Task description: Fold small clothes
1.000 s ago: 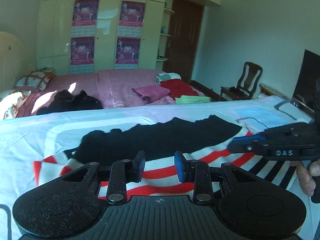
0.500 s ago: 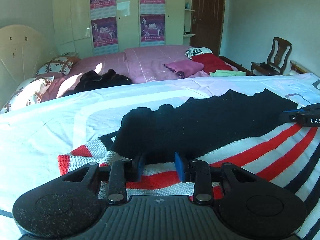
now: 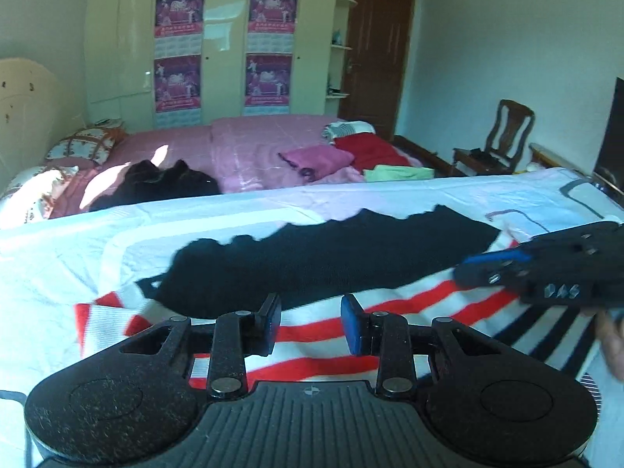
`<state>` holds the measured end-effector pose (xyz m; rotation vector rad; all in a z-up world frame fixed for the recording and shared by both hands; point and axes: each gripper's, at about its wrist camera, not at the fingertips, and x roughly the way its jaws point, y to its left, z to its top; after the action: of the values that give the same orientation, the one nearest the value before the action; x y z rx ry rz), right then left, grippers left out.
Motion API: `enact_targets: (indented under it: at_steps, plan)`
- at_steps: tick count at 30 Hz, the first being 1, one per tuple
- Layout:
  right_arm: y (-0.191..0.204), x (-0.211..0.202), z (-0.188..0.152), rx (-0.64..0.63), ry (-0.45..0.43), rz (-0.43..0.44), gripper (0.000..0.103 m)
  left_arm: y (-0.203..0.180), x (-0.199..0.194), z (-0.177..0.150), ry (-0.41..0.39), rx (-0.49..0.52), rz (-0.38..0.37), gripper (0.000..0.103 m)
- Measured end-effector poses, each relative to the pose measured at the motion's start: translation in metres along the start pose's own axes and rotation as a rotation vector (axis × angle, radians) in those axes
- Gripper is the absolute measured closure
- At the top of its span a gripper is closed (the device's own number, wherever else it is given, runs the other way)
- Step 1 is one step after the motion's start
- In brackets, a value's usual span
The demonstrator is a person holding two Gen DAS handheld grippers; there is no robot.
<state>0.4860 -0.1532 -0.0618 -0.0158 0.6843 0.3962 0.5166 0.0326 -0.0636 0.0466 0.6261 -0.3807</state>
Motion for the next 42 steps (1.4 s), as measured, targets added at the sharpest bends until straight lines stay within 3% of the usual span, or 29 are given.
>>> enact_targets:
  at_steps: [4, 8, 9, 11, 13, 14, 15, 19, 22, 25, 28, 31, 34, 37, 42]
  plan:
    - [0.021, 0.017, -0.013, -0.068, 0.056, 0.012, 0.087, -0.006, 0.019, -0.020, 0.077, -0.003, 0.009, 0.070]
    - [-0.021, 0.002, -0.018, 0.041, 0.030, -0.082, 0.096, 0.026, 0.000, -0.040, 0.044, -0.066, 0.039, 0.070]
    - [-0.037, -0.004, -0.022, 0.072, 0.027, -0.105, 0.103, 0.032, -0.004, -0.044, 0.046, -0.066, 0.068, 0.070]
    - [-0.061, -0.012, -0.026, 0.135, 0.031, -0.086, 0.103, 0.048, -0.011, -0.052, 0.044, -0.099, 0.077, 0.070]
    - [-0.063, -0.017, -0.026, 0.130, 0.044, -0.152, 0.095, 0.048, -0.013, -0.053, 0.053, -0.091, 0.101, 0.070]
    - [-0.063, -0.021, -0.026, 0.141, 0.046, -0.141, 0.090, 0.042, -0.015, -0.050, 0.062, -0.084, 0.122, 0.070]
    - [-0.059, -0.027, -0.026, 0.158, 0.036, -0.117, 0.085, 0.036, -0.018, -0.046, 0.061, -0.081, 0.131, 0.070]
    - [-0.019, -0.052, -0.028, 0.095, -0.008, -0.007, 0.087, -0.003, -0.032, -0.037, 0.007, -0.051, 0.038, 0.070]
    - [0.013, -0.049, -0.036, 0.048, 0.023, 0.062, 0.087, -0.026, -0.030, -0.042, 0.018, -0.056, -0.011, 0.070]
    - [0.023, -0.028, -0.053, 0.009, 0.130, 0.014, 0.091, -0.035, -0.018, -0.067, 0.082, -0.027, 0.026, 0.070]
    - [0.016, -0.034, -0.056, 0.066, 0.127, 0.031, 0.092, -0.036, -0.033, -0.069, 0.072, -0.018, 0.040, 0.070]
    - [0.024, -0.059, -0.052, 0.049, 0.055, 0.053, 0.086, -0.034, -0.059, -0.062, 0.014, -0.067, 0.035, 0.070]
    - [0.040, -0.060, -0.056, 0.048, 0.054, 0.098, 0.087, -0.046, -0.055, -0.063, 0.031, -0.052, 0.005, 0.070]
    - [0.052, -0.042, -0.068, 0.049, 0.119, 0.060, 0.089, -0.057, -0.035, -0.075, 0.105, -0.036, 0.030, 0.070]
    - [0.038, -0.051, -0.071, 0.070, 0.103, 0.034, 0.090, -0.047, -0.050, -0.084, 0.076, -0.042, 0.076, 0.070]
